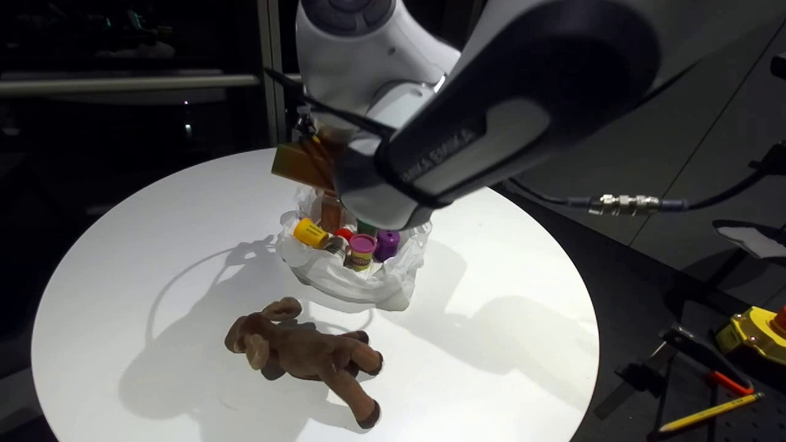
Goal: Pick the objects on the table and put them in the plastic bag
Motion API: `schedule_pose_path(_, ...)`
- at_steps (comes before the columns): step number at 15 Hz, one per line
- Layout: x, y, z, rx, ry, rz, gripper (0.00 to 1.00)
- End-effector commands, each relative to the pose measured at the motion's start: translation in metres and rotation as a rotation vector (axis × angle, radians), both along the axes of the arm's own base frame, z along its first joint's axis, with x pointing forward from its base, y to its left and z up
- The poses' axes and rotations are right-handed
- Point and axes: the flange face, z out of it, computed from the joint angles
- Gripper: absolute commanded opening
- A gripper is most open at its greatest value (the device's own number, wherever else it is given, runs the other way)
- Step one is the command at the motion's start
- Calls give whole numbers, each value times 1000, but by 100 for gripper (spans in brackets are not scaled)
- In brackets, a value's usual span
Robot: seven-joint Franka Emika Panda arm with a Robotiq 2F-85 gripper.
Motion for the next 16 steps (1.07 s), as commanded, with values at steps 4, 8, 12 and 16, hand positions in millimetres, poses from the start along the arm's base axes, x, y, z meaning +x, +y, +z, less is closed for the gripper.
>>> schedule_pose_path(4,-27,-24,111,34,279,189,100)
schedule_pose_path(8,-43,-43,143,81,355,332,100)
schedule_pose_path(12,-61,-29,131,161,419,474,100)
schedule_pose_path(16,-84,17,98,242,535,623,100)
